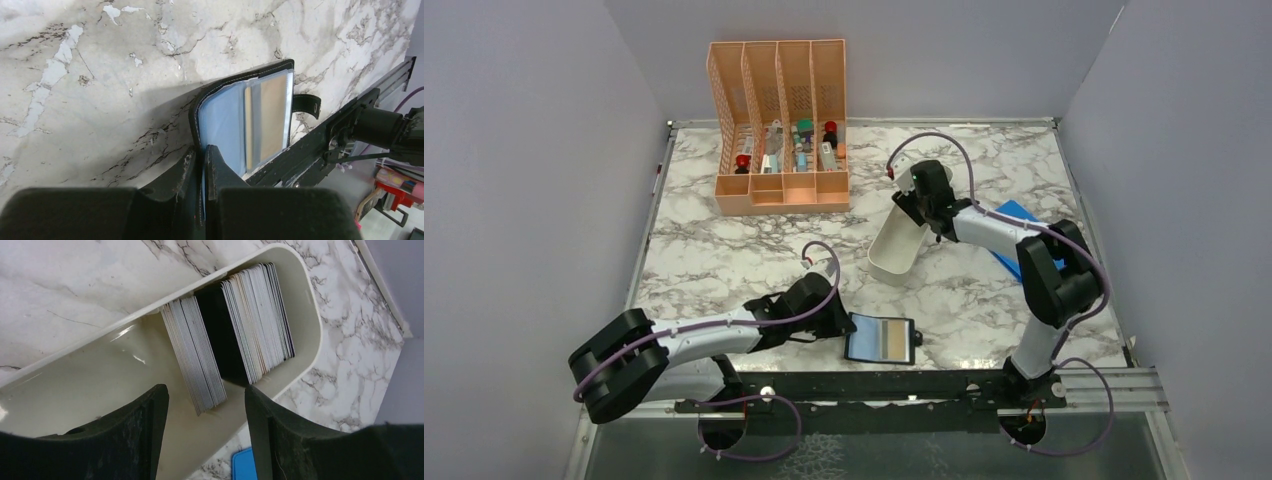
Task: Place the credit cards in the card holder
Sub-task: Pick up the credit card from the storage box.
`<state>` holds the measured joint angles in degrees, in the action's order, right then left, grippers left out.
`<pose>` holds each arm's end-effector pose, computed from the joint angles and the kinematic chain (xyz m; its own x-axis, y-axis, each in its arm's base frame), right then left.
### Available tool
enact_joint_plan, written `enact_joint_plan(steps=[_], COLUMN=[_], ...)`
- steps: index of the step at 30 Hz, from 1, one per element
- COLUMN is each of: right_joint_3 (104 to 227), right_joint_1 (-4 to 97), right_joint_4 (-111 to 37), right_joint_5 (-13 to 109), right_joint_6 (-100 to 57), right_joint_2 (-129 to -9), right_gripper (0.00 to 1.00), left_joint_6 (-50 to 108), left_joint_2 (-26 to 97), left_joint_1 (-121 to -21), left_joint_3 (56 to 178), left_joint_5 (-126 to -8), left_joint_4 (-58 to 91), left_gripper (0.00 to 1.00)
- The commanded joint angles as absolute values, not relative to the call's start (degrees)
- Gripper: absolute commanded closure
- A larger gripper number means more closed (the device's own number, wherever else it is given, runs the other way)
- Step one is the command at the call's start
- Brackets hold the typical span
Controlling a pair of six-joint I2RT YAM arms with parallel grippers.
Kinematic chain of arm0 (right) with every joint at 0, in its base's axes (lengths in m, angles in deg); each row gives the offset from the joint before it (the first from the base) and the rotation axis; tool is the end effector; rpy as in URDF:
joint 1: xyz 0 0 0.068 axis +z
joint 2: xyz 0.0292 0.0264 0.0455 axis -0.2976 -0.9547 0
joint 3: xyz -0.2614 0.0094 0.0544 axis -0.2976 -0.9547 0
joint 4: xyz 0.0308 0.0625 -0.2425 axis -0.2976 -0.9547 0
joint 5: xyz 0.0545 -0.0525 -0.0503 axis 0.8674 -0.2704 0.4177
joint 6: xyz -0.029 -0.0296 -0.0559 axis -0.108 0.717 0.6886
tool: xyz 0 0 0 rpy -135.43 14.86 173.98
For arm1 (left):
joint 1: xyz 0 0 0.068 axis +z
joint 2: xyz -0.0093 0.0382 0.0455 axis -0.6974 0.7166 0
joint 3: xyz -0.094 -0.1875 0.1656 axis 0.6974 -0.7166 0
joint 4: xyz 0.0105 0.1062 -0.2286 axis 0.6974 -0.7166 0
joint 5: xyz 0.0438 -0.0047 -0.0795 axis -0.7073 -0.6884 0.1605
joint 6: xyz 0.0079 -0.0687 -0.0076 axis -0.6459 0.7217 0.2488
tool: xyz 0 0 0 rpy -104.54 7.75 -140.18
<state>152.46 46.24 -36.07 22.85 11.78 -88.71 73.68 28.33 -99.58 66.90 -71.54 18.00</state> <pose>0.3517 0.1745 0.1914 -0.3698 -0.6852 -0.6275 -0.4584 0.7220 -0.5183 0.1255 -0.1884 0.1371 -0.9197 -0.1264 -0.3718 0.1531 0.7563 -0.6360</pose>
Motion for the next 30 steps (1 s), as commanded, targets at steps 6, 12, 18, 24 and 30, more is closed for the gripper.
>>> enact_joint_plan(steps=[6, 12, 18, 24, 30], right_joint_3=[156.8, 156.0, 156.0, 155.9, 156.2], right_joint_1=[45.9, 45.9, 45.9, 45.9, 45.7], right_joint_4=[-33.7, -26.5, -24.8, -22.8, -23.3], right_joint_5=[28.4, 19.7, 16.9, 16.1, 17.5], right_joint_6=[21.2, 25.8, 27.5, 27.5, 27.1], right_joint_2=[-94.4, -97.6, -98.6, -96.7, -95.6], right_gripper=[0.38, 0.39, 0.44, 0.52, 0.58], left_joint_6=[74.9, 75.0, 74.9, 75.1, 75.3], left_joint_2=[23.6, 23.0, 22.3, 21.8, 21.9], left_joint_1=[-99.6, -99.6, -99.6, -99.6, -99.6], left_joint_3=[65.3, 65.2, 65.5, 65.2, 65.0], left_joint_5=[-71.0, -71.0, -71.4, -71.7, -71.5], left_joint_4=[18.8, 18.0, 16.9, 16.9, 17.1], left_gripper=[0.89, 0.89, 0.88, 0.88, 0.88])
